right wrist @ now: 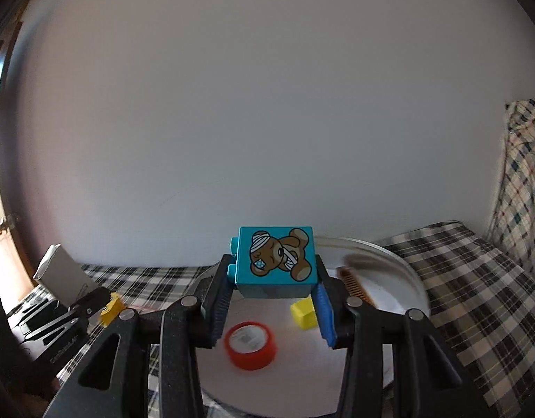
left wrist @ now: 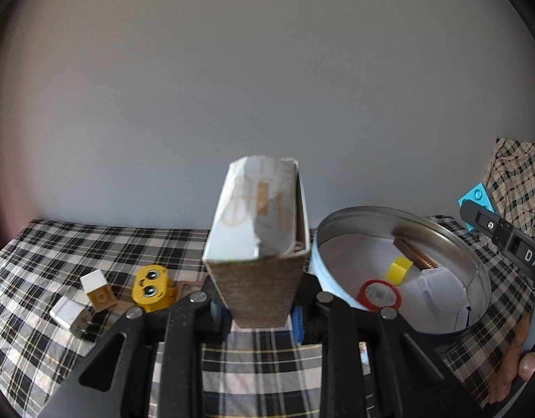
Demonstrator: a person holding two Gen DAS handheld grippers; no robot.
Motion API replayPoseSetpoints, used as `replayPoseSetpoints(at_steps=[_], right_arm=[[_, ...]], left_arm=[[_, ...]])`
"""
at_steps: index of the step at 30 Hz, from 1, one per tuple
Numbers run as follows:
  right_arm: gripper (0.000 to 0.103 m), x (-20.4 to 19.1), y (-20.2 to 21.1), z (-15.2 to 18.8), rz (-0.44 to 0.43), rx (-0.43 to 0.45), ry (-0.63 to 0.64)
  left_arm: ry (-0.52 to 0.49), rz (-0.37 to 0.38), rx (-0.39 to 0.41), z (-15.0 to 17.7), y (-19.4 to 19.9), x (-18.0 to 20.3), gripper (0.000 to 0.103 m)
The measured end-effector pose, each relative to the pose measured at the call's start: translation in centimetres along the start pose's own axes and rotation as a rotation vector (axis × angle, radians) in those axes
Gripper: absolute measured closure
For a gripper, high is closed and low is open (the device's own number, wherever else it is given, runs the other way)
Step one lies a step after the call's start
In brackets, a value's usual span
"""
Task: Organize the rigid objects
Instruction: 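Carry the box and teal block over the tin and open both tools to drop them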
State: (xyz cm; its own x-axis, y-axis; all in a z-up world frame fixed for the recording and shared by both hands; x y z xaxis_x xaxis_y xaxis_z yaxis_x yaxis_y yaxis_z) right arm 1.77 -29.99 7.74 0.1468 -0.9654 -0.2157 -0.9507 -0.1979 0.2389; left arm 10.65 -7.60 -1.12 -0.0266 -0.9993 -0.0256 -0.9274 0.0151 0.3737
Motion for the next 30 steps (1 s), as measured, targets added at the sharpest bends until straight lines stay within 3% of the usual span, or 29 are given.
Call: replayPoseSetpoints(at_steps=[11, 21, 26, 30], right_arm=[[0.058, 5.4, 1.0, -1.6, 0.132, 0.04, -0.071], [0.058, 9.7, 0.0, -1.7, 0.231, 0.007, -0.055], [0.058, 9.9, -1.5, -0.7, 0.196, -0.052, -0.104], [0.058, 9.0, -2.4, -0.2, 0.193, -0.081, -0.064]], left_arm=[[-0.03, 0.083, 0.014, -1.1, -0.3, 5.5, 0.079], [-0.094, 0.129, -0.006, -1.0, -1.8, 10.3, 0.079], [-0.128, 0.116, -0.043, -1.0, -3.3, 11.4, 0.079], [-0.144, 0.11, -0.062, -1.0, -4.2, 12.3, 0.079]])
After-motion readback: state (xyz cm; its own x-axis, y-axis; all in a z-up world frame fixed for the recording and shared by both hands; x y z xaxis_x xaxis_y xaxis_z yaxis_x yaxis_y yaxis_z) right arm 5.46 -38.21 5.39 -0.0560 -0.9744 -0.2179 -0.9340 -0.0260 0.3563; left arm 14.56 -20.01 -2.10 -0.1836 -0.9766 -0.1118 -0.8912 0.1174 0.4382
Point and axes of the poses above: each gripper's, at about its wrist camera, not at the fingertips, and y roughly against the way its jaws point, x to its right, z to its underside, the point moved 7 cm from there along -y, roughly the way its jaws point, and after that the axes turned 13 degrees about -z, right-handed, at the moved point
